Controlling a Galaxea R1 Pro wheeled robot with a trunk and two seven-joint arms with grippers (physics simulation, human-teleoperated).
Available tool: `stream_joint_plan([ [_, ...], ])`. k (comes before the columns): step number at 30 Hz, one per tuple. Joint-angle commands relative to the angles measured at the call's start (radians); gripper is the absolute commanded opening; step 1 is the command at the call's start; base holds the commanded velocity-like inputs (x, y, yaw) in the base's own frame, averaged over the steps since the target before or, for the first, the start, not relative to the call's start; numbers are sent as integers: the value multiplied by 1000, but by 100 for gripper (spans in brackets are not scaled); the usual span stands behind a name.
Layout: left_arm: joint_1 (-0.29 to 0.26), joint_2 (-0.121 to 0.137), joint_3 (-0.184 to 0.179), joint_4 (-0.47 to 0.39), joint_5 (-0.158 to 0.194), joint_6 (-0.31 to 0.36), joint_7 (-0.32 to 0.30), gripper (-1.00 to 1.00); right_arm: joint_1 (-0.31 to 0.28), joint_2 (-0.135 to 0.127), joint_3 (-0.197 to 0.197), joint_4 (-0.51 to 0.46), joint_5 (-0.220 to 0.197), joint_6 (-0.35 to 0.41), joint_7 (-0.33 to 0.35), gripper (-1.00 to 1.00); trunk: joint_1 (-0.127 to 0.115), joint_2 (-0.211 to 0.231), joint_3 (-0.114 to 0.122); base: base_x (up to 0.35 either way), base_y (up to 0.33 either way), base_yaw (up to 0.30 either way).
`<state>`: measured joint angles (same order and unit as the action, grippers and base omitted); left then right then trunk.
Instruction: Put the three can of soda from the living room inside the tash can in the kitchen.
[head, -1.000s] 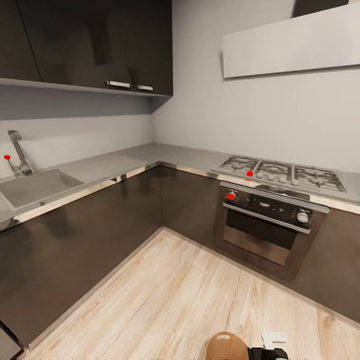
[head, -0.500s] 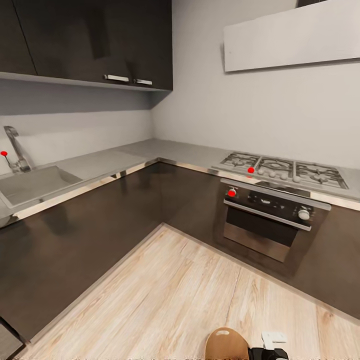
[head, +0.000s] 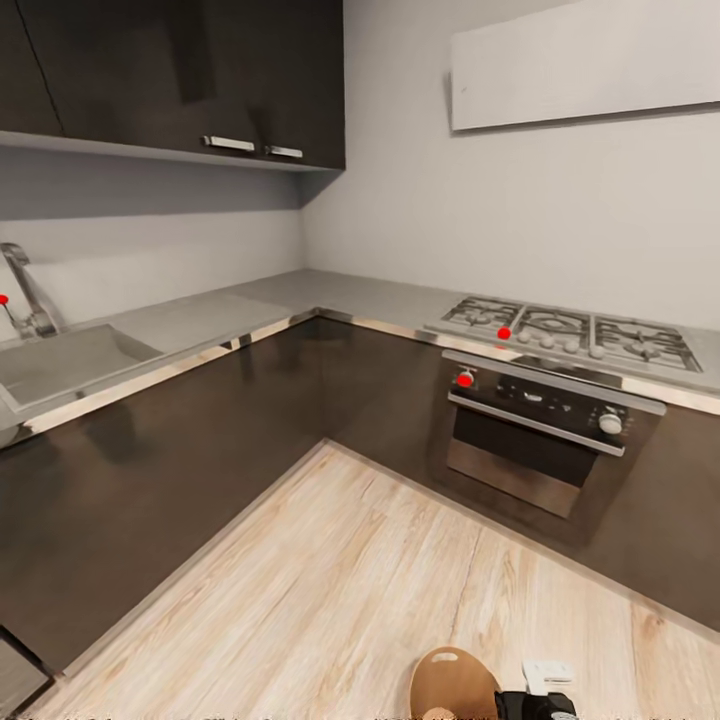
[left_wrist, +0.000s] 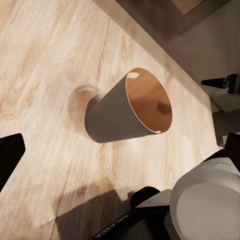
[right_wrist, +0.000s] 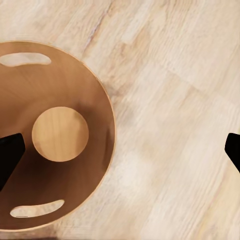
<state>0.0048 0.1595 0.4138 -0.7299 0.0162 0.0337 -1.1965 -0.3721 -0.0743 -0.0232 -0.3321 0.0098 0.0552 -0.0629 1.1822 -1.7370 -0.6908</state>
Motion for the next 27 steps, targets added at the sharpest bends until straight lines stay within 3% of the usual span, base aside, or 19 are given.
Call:
stream_joint_plan([
  [1, 0, 0, 0, 0, 0, 0, 0, 100, -2, 0, 0, 0, 0, 0, 0, 100, 0, 0, -2, 0, 0, 0],
  [27, 0, 0, -1, 0, 1, 0, 0, 100, -30, -2, 3, 2, 1, 0, -2, 100, 0, 0, -44, 0, 0, 0],
])
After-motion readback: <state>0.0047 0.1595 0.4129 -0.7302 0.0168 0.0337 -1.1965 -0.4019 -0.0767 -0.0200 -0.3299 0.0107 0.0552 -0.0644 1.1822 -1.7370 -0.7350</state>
